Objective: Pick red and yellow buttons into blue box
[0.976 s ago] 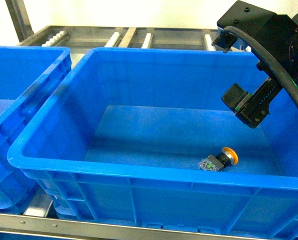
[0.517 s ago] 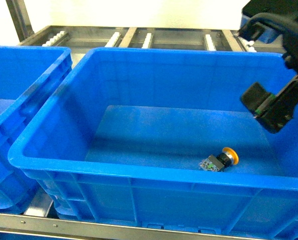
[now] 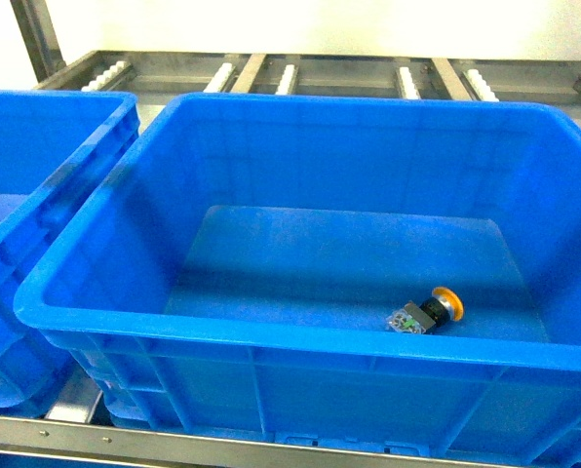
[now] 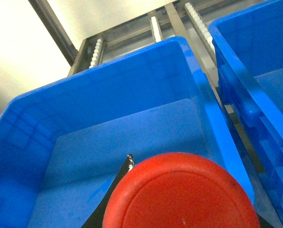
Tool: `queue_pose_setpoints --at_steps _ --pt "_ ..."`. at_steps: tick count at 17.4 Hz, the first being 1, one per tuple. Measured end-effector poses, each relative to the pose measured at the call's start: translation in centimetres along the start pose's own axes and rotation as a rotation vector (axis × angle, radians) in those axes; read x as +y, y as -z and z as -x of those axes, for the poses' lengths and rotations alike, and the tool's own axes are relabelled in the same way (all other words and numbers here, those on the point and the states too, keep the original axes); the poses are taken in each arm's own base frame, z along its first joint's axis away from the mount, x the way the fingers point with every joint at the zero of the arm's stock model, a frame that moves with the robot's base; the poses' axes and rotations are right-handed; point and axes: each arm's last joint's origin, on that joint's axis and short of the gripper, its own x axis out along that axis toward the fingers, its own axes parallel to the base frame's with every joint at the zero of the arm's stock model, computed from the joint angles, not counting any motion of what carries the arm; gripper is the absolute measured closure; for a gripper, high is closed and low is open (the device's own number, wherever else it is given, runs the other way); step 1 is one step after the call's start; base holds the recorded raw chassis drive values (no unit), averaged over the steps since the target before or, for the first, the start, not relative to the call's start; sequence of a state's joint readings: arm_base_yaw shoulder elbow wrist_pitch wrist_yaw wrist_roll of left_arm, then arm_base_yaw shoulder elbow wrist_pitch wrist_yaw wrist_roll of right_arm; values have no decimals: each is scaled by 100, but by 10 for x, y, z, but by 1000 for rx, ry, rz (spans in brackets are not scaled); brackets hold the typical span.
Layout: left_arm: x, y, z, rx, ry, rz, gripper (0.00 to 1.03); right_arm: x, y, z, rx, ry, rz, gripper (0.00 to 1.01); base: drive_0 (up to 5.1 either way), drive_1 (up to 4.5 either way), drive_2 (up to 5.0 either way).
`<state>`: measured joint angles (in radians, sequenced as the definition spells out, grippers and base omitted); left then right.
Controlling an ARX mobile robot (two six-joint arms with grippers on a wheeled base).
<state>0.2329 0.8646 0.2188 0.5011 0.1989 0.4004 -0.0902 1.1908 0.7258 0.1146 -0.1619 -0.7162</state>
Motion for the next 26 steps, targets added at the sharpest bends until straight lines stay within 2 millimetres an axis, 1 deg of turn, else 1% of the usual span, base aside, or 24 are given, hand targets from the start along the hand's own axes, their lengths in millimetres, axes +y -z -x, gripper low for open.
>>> queue_pose_setpoints --at_steps 2,3,5,7,9,11,14,15,16,17,19,20,22,23,26 --pt "0 0 0 0 0 0 78 -22 9 21 -32 46 0 3 0 0 0" --pt "0 0 0 0 0 0 78 -29 16 27 -29 46 -6 3 0 0 0" --pt "0 0 0 0 0 0 78 -33 27 33 -22 49 -17 3 0 0 0" --pt "0 0 0 0 0 0 78 -32 35 38 -9 49 -19 3 0 0 0" --pt "0 0 0 0 0 0 78 -24 46 36 21 25 -9 3 0 0 0" --pt "0 0 0 0 0 0 78 -21 57 24 62 -7 5 3 0 0 0" --pt "-1 0 0 0 6 0 78 -21 58 24 66 -5 14 3 0 0 0" --pt "-3 -1 -4 24 43 5 78 -21 58 24 67 -6 14 3 0 0 0" --pt "-4 -7 -11 34 74 4 78 -21 58 24 67 -6 15 3 0 0 0" --pt "-6 -27 -26 25 143 -7 78 -21 58 24 67 -6 17 3 0 0 0" --pt "-10 -64 -48 -33 213 -47 78 -21 58 24 67 -6 17 3 0 0 0" --pt "-15 -76 -60 -36 235 -55 78 -21 58 24 67 -7 17 3 0 0 0" --pt "-31 -83 -83 22 304 -51 78 -21 58 24 67 -6 17 3 0 0 0" --pt "-42 -86 -95 50 333 -40 78 -21 58 24 67 -6 17 3 0 0 0" --pt "-83 -95 -129 128 475 45 78 -21 58 24 67 -6 17 3 0 0 0"
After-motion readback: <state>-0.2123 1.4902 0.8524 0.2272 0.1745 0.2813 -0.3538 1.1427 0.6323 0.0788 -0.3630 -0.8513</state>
